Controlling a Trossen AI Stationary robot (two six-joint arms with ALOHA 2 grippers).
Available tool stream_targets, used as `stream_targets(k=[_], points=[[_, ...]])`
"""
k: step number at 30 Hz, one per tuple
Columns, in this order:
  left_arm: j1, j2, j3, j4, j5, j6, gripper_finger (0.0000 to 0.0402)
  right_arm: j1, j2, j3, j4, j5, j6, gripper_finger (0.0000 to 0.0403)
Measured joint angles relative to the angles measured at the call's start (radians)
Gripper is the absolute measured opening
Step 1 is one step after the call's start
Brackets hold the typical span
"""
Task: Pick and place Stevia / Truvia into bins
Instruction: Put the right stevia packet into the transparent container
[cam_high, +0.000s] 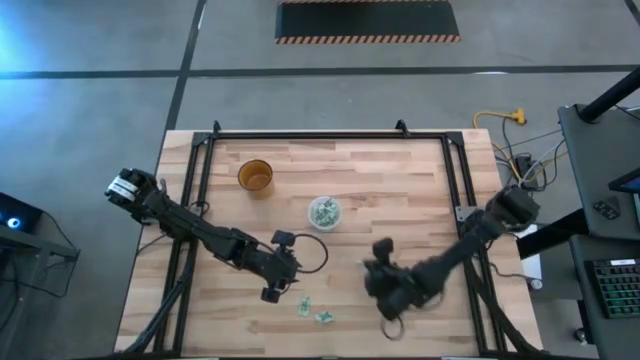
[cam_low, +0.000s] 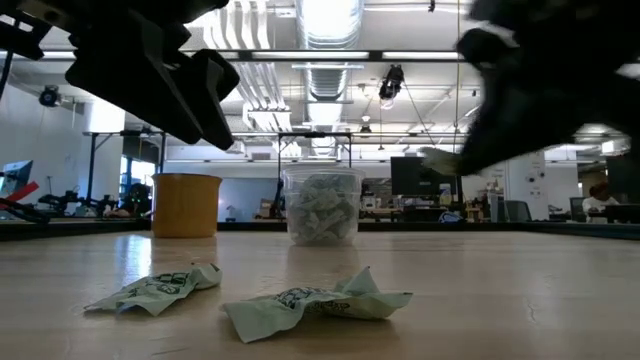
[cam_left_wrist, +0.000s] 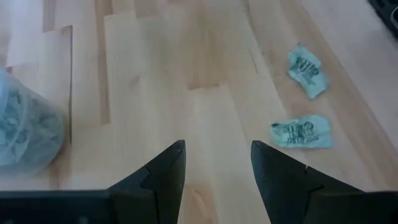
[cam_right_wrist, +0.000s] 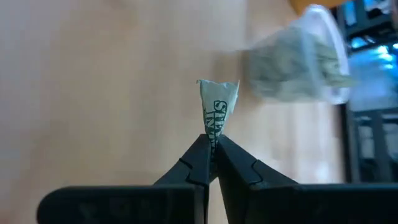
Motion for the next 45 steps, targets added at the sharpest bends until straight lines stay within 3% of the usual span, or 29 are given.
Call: stream_targets(k=[7,11,13,17,19,25,34,45], points=[[-0.001,0.000,-0.001,-0.019,0.005,-0.010,0.0167,-0.233,-0.084,0.021,0.023,0.000,-0.186,0.0013],[-0.001,0.000,-0.001,-0.028,0.006,-0.024,0.0167,-0.341,-0.143,0.019,0.172,-0.008,-0.333,0.0013],[-0.001,0.000,-0.002,-0.029,0.006,-0.027,0.0167,-0.392,-0.155,0.011,0.272,-0.067,-0.416,0.0013],[-0.001,0.000,-0.002,-0.029,0.006,-0.027,0.0167,-0.486,-0.161,0.003,0.445,-0.309,-0.510,0.0013],[-0.001,0.000,-0.002,-0.029,0.006,-0.027,0.0167,-0.521,-0.154,0.000,0.484,-0.389,-0.518,0.0013],[-0.001,0.000,-0.002,-0.032,0.005,-0.027,0.0167,-0.597,-0.134,-0.027,0.556,-0.462,-0.504,0.0013],[-0.001,0.000,-0.003,-0.037,0.002,-0.027,0.0167,-0.658,-0.116,-0.091,0.696,-0.679,-0.462,0.0013],[-0.001,0.000,-0.004,-0.038,0.002,-0.027,0.0167,-0.683,-0.106,-0.098,0.710,-0.697,-0.403,0.0013]])
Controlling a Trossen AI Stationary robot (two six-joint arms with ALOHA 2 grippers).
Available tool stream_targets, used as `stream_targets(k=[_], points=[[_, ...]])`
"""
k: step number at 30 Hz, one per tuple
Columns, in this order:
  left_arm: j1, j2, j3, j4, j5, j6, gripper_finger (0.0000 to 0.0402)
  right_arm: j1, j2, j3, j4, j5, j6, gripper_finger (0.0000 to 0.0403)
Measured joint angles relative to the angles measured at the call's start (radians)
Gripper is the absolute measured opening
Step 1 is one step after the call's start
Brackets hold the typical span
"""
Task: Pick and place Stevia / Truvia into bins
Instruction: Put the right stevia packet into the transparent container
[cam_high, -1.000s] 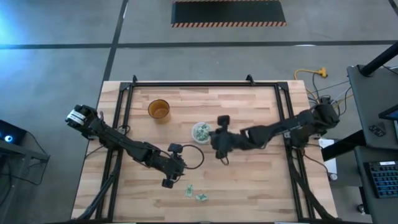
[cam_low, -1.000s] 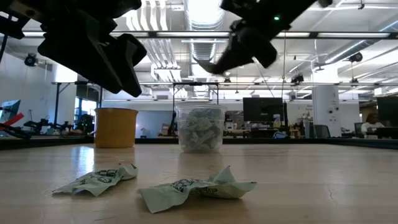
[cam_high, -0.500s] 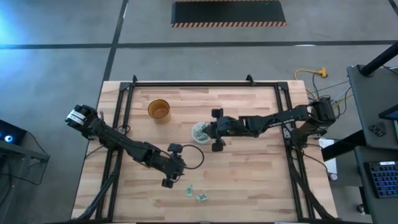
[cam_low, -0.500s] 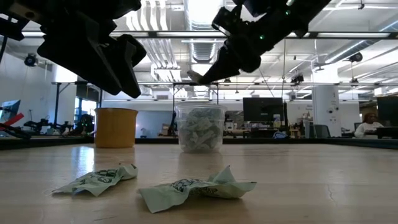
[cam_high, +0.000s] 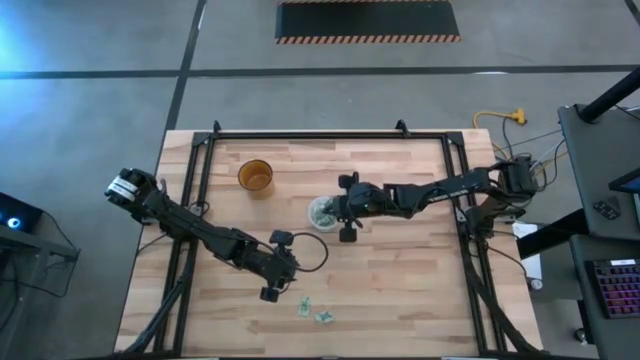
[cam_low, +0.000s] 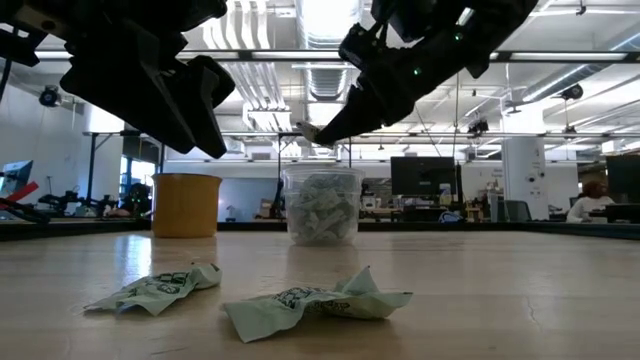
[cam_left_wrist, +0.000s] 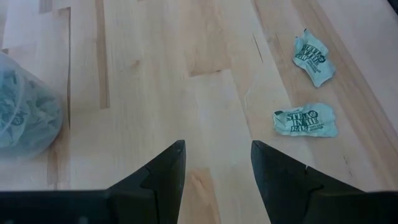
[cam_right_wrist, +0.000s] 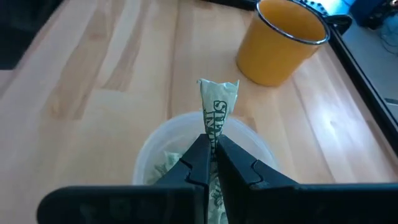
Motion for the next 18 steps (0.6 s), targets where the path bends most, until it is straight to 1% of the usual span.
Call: stream_targets(k=[3,7,11,15,18], points=[[0.000,0.000,0.000,0.000,0.000,0.000,0.0167,-0.001,0.018,0.000,0.002,-0.004,0.001,0.0013],[0.000,0.000,0.000,0.000,0.000,0.000,0.0167,-0.011,0.050,0.003,0.007,-0.040,0.005,0.0013],[0.000,0.000,0.000,0.000,0.000,0.000,0.0167,-0.027,0.053,0.005,0.008,-0.052,0.035,0.0013],[0.000,0.000,-0.001,0.000,0.001,0.000,0.0167,-0.039,0.053,0.005,0.005,-0.122,0.070,0.0013],[0.000,0.000,-0.002,0.000,0.004,0.000,0.0167,-0.039,0.057,0.005,0.003,-0.127,0.077,0.0013]])
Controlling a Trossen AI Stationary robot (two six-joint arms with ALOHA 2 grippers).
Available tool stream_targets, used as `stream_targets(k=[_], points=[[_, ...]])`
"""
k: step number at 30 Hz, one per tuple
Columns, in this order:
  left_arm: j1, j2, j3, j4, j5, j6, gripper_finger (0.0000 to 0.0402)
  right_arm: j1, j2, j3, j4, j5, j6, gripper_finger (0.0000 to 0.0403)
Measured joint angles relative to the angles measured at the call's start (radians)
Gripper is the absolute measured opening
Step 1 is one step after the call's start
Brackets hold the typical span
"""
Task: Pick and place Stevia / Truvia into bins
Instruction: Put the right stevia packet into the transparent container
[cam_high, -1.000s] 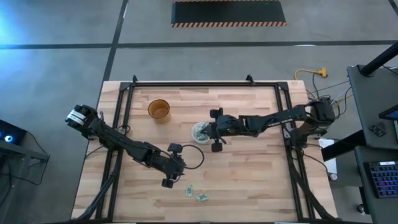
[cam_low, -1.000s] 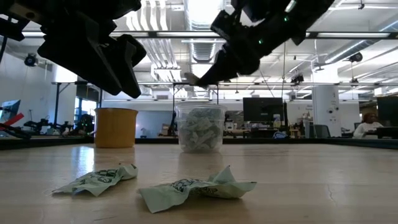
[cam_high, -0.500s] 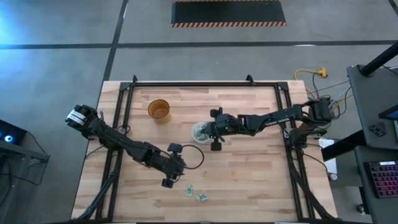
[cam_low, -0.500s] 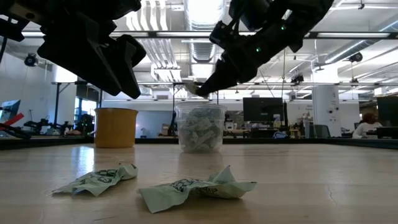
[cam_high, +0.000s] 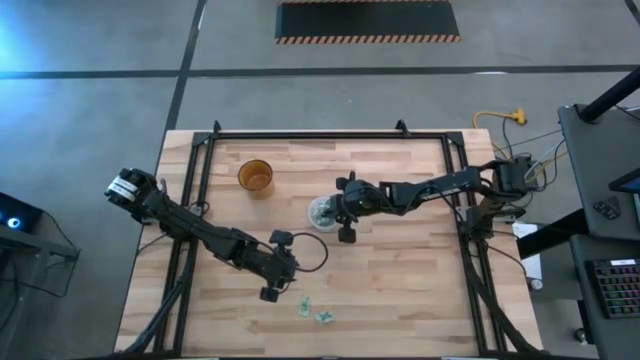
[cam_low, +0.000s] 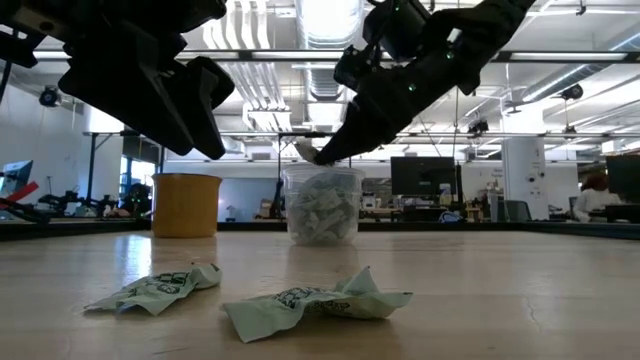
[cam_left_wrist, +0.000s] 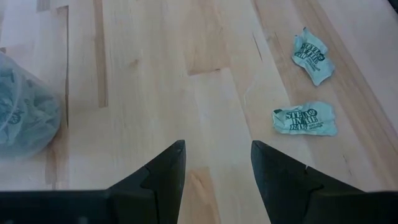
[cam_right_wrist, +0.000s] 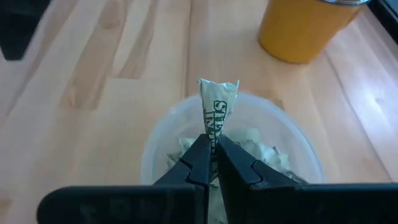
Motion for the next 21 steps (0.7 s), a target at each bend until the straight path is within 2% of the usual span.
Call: stream_targets(k=[21], points=[[0.000,0.000,-0.011,0.011,-0.002,0.000,0.0167,-0.011,0.017,0.000,-0.053,-0.070,0.046,0.0013]])
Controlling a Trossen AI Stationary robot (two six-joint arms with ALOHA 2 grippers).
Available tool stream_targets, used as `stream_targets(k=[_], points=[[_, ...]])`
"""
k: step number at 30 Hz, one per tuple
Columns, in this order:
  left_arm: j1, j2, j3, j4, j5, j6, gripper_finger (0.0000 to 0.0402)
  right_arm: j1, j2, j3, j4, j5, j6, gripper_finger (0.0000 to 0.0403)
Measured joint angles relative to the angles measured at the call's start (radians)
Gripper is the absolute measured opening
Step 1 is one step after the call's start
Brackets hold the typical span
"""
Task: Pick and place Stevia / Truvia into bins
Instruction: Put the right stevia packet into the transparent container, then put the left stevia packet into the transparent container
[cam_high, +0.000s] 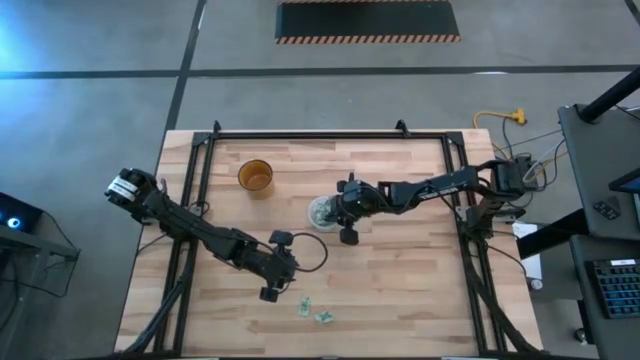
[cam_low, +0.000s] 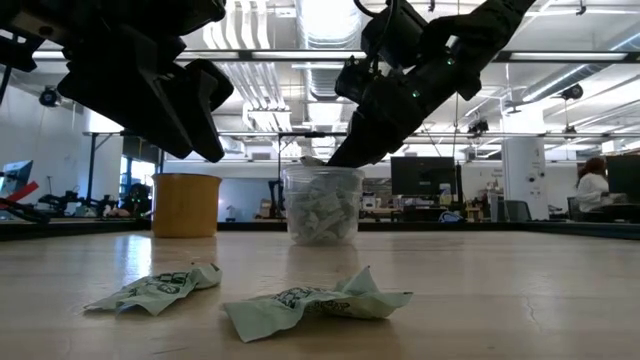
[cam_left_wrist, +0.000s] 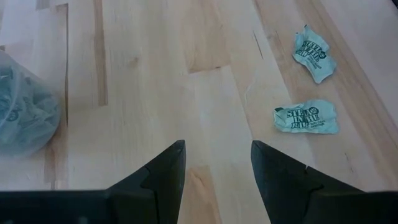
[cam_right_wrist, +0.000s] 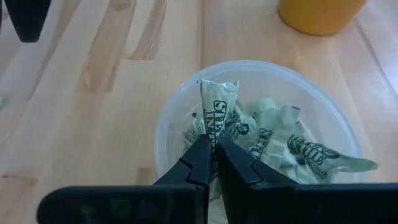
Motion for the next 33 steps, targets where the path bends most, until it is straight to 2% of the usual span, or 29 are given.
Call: stream_targets(k=[13,25,33], points=[[0.000,0.000,-0.001,0.005,-0.003,0.000,0.0167,0.000,0.000,0.000,0.001,-0.003,-0.026,0.0018],[0.000,0.000,-0.001,0.004,-0.002,0.000,0.0167,0.000,-0.016,0.000,0.004,-0.007,-0.058,0.0126],[0.000,0.000,-0.003,0.002,-0.001,0.000,0.0167,0.031,-0.110,0.006,-0.040,-0.007,-0.080,0.0148]])
